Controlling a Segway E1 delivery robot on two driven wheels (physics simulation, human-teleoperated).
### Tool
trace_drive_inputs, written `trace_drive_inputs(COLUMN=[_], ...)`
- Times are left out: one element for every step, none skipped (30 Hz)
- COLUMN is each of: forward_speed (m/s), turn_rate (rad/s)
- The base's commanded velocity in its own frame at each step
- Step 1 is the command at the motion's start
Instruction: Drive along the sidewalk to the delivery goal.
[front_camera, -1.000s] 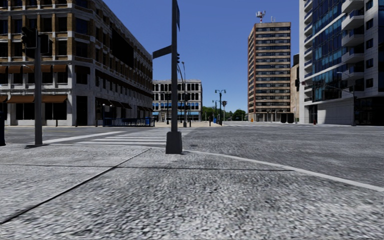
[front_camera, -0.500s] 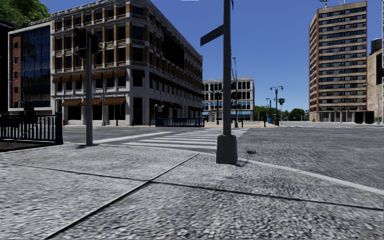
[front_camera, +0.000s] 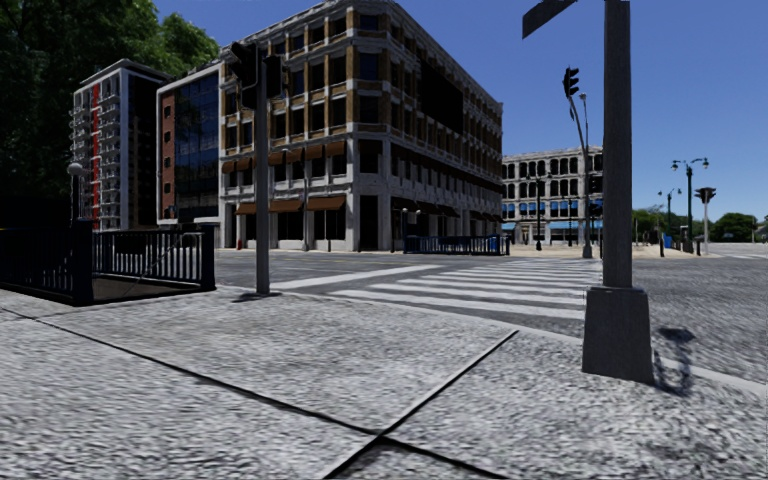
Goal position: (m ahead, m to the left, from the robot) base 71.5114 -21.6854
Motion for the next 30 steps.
trace_drive_inputs(forward_speed=[2.0,2.0,2.0,2.0,2.0,2.0,2.0,2.0,2.0,2.0,2.0,2.0,2.0,2.0,2.0,2.0,2.0,2.0,2.0,2.0,2.0,2.0,2.0,2.0,2.0,2.0,2.0,2.0,2.0,2.0], turn_rate=[0.06,0.03,0.0,0.0,0.0,0.0,0.0,0.0,0.0,0.0,0.0,0.0,0.0,0.0,0.0,0.0,0.0,0.0,0.0,0.0,0.0,0.0,0.0,0.0,0.0,0.0,0.0,0.0,0.0,0.0])
